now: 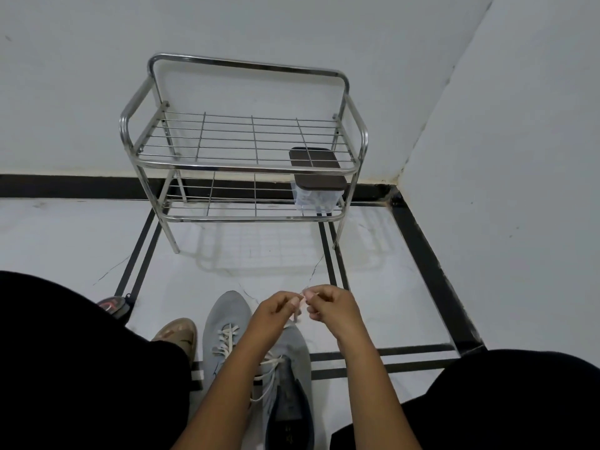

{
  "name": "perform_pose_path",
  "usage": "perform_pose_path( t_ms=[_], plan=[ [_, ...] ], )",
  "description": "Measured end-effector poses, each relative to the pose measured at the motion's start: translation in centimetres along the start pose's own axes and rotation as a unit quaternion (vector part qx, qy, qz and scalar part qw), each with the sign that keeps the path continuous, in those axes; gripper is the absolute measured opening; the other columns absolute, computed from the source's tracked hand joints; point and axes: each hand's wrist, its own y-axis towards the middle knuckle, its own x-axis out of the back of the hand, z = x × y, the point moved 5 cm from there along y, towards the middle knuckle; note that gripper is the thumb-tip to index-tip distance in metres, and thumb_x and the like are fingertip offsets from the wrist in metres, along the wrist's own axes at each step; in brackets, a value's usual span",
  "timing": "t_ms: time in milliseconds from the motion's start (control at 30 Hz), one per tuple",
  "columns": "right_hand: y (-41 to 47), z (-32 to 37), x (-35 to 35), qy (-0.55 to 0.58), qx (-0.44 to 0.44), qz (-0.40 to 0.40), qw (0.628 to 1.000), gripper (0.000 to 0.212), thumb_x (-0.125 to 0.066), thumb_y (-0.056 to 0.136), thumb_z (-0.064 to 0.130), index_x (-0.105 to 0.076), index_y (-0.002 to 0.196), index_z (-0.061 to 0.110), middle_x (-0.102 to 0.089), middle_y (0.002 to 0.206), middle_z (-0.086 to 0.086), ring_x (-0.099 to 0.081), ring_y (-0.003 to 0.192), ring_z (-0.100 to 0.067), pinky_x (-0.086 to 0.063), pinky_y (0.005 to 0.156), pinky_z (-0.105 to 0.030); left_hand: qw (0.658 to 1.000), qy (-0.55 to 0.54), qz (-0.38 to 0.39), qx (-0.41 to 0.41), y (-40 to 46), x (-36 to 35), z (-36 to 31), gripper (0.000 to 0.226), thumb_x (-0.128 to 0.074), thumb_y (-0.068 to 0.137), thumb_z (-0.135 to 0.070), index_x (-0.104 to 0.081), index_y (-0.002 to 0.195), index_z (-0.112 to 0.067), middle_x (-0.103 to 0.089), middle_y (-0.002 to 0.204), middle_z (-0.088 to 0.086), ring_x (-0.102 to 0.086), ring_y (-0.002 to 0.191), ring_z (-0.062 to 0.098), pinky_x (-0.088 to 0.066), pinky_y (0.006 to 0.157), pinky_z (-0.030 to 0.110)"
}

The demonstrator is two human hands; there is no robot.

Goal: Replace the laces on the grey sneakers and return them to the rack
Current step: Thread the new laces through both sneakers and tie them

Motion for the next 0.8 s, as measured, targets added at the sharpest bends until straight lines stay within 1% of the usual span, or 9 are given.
perform_pose_path(
  t_ms=[67, 133, 267, 367, 433, 467, 567, 700, 800],
  plan=[
    [0.3, -0.1, 0.6, -0.012, 0.015, -0.052, 0.998, 0.001, -0.068, 0.088, 0.011, -0.068, 0.089, 0.011, -0.07, 0.078, -0.003, -0.067, 0.07, -0.013, -0.058, 0.069, -0.024, 1.0, -0.011, 0.0, 0.009, -0.1, 0.2, 0.5, 0.012, -0.057, 0.096, -0.019, -0.068, 0.089, -0.019, -0.062, 0.077, -0.007, -0.053, 0.067, 0.005, -0.042, 0.061, 0.013],
    [0.5, -0.4, 0.9, -0.041, 0.02, -0.078, 0.996, 0.007, -0.071, 0.085, 0.01, -0.065, 0.084, 0.012, -0.071, 0.075, -0.004, -0.069, 0.07, -0.015, -0.059, 0.07, -0.026, 1.0, -0.007, -0.005, 0.022, 0.0, 0.3, 1.0, 0.013, -0.058, 0.095, -0.021, -0.069, 0.09, -0.016, -0.062, 0.077, -0.006, -0.053, 0.065, 0.004, -0.042, 0.057, 0.013],
    [1.0, -1.3, 0.2, -0.04, 0.016, -0.04, 0.998, 0.007, -0.071, 0.085, 0.015, -0.071, 0.078, 0.018, -0.072, 0.074, 0.001, -0.067, 0.068, -0.009, -0.058, 0.067, -0.021, 0.998, -0.053, 0.007, 0.034, 0.2, -0.1, 1.0, 0.017, -0.061, 0.094, -0.025, -0.07, 0.1, -0.012, -0.07, 0.082, -0.003, -0.064, 0.076, 0.006, -0.049, 0.065, 0.011],
    [1.6, -2.7, -0.2, 0.058, -0.026, -0.06, 0.996, 0.006, -0.071, 0.086, 0.015, -0.074, 0.083, 0.019, -0.072, 0.072, 0.004, -0.064, 0.065, -0.008, -0.058, 0.069, -0.022, 0.997, -0.043, -0.042, 0.052, 0.7, 0.3, 1.7, 0.011, -0.064, 0.091, -0.02, -0.072, 0.092, -0.013, -0.066, 0.071, -0.007, -0.056, 0.059, 0.0, -0.045, 0.057, 0.008],
    [2.1, -4.6, 0.4, 0.129, -0.087, -0.114, 0.981, 0.009, -0.067, 0.086, 0.009, -0.074, 0.086, 0.015, -0.07, 0.07, 0.0, -0.064, 0.063, -0.01, -0.058, 0.07, -0.024, 0.994, 0.002, -0.082, 0.068, 0.9, 1.0, 2.8, 0.008, -0.067, 0.089, -0.022, -0.071, 0.083, -0.019, -0.065, 0.069, -0.01, -0.055, 0.059, -0.001, -0.042, 0.054, 0.007],
    [2.3, -5.9, 0.7, 0.119, -0.114, -0.131, 0.978, 0.012, -0.063, 0.087, 0.006, -0.073, 0.085, 0.013, -0.069, 0.071, -0.003, -0.063, 0.064, -0.012, -0.058, 0.072, -0.026, 0.992, 0.03, -0.098, 0.078, 0.9, 1.4, 3.6, 0.01, -0.067, 0.089, -0.023, -0.07, 0.079, -0.022, -0.065, 0.071, -0.01, -0.057, 0.063, 0.001, -0.042, 0.054, 0.009],
    [2.7, -9.8, 0.1, -0.082, -0.174, -0.077, 0.978, 0.017, -0.054, 0.088, 0.009, -0.063, 0.077, 0.017, -0.063, 0.083, -0.005, -0.06, 0.078, -0.019, -0.056, 0.084, -0.036, 0.977, 0.135, -0.08, 0.145, 0.3, 1.2, 6.5, 0.013, -0.066, 0.089, -0.026, -0.066, 0.076, -0.023, -0.068, 0.079, -0.003, -0.062, 0.075, 0.014, -0.05, 0.065, 0.024],
    [1.3, -14.7, -4.0, -0.348, -0.182, 0.071, 0.917, 0.016, -0.053, 0.089, 0.022, -0.062, 0.077, 0.016, -0.063, 0.085, -0.005, -0.061, 0.081, -0.02, -0.05, 0.077, -0.03, 0.94, 0.281, -0.035, 0.192, -0.8, -0.4, 9.6, 0.017, -0.061, 0.086, -0.027, -0.061, 0.069, -0.024, -0.071, 0.085, -0.002, -0.065, 0.088, 0.019, -0.051, 0.087, 0.034],
    [0.8, -16.4, -4.5, -0.383, -0.166, 0.051, 0.907, 0.021, -0.05, 0.091, 0.023, -0.071, 0.087, 0.02, -0.07, 0.101, -0.005, -0.064, 0.098, -0.025, -0.046, 0.075, -0.026, 0.91, 0.376, -0.035, 0.168, -0.9, -1.4, 10.1, 0.012, -0.056, 0.087, -0.035, -0.067, 0.083, -0.03, -0.071, 0.093, -0.006, -0.065, 0.094, 0.016, -0.048, 0.089, 0.031]
  ],
)
